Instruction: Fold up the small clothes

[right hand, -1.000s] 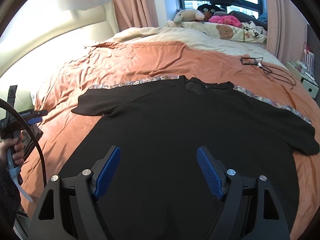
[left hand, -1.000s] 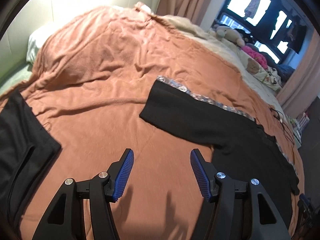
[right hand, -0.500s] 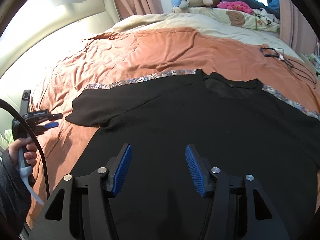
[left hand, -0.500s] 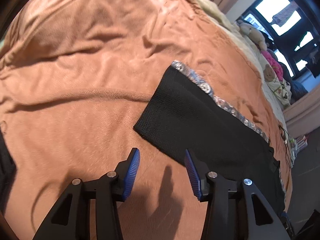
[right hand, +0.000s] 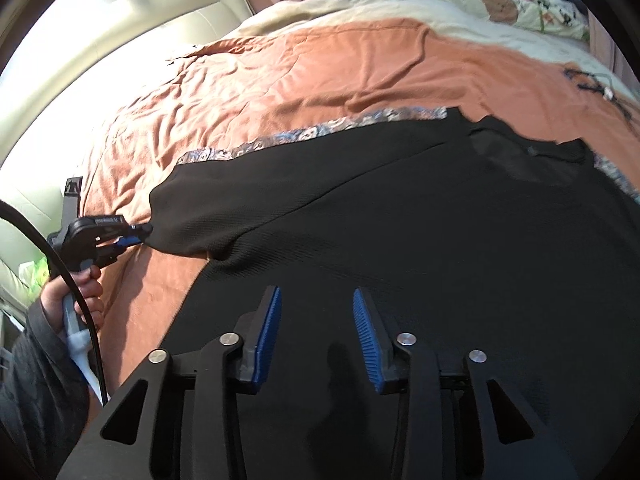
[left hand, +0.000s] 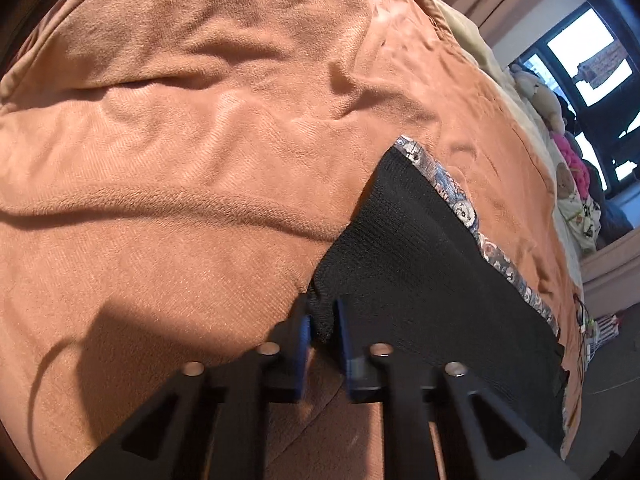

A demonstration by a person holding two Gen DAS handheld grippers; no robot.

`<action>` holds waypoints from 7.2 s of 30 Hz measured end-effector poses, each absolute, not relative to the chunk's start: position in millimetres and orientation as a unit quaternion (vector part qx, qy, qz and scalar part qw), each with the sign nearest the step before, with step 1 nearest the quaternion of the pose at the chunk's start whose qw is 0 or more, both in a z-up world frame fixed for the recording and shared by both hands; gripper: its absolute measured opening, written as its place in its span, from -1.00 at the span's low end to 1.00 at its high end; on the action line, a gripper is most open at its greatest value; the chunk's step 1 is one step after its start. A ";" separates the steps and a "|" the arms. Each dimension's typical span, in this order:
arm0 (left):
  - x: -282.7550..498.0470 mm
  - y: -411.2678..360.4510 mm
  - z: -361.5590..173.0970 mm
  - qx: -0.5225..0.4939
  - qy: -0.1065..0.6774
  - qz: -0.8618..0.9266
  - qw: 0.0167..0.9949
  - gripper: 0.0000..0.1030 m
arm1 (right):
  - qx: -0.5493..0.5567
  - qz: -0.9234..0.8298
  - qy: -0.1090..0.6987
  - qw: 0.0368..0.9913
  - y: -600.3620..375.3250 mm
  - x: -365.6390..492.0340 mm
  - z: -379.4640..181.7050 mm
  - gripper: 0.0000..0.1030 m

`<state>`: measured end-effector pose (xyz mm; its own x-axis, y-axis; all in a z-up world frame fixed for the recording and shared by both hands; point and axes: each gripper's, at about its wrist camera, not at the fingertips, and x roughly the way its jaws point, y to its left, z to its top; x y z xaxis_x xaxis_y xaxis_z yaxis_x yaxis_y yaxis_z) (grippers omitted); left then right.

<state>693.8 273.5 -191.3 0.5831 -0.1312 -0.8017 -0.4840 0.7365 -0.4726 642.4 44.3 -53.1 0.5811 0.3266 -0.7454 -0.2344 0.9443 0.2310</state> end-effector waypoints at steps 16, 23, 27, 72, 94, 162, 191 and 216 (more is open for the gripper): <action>717.2 251.4 -94.3 -0.329 0.369 0.023 0.869 -0.90 | 0.213 0.223 0.467 0.829 75.0 732.9 -110.1 -0.80; 728.2 229.0 -60.7 -0.325 0.357 -0.024 0.875 -0.90 | 0.286 0.236 0.474 0.799 86.8 764.1 -151.5 -0.87; 730.3 209.2 -49.0 -0.314 0.357 -0.054 0.878 -0.90 | 0.308 0.225 0.473 0.794 88.9 774.7 -162.3 -0.95; 724.9 55.3 -102.0 -0.229 0.477 -0.114 0.841 0.52 | 0.235 0.158 0.433 0.856 -63.5 680.0 -80.3 0.53; 751.0 65.4 -134.8 -0.241 0.495 -0.123 0.826 -0.91 | 0.096 0.179 0.450 0.869 -5.3 765.2 -108.2 -0.81; 750.0 81.0 -165.7 -0.143 0.542 -0.098 0.822 -0.14 | 0.238 0.118 0.449 0.853 -98.7 741.6 -98.3 0.20; 734.2 82.9 -152.8 -0.122 0.552 -0.051 0.823 -0.21 | 0.198 0.088 0.445 0.869 -129.7 734.0 -80.2 -0.05; 646.3 -1.3 -70.3 -0.132 0.486 -0.091 0.859 0.37 | 0.226 -0.031 0.375 0.898 -280.1 547.3 -8.0 0.30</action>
<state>646.3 -1.3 -70.3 0.5113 -0.2854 -0.8106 0.0290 0.9484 -0.3157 547.3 -280.1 -8.0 0.7161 0.1142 -0.6886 0.2257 0.8957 0.3832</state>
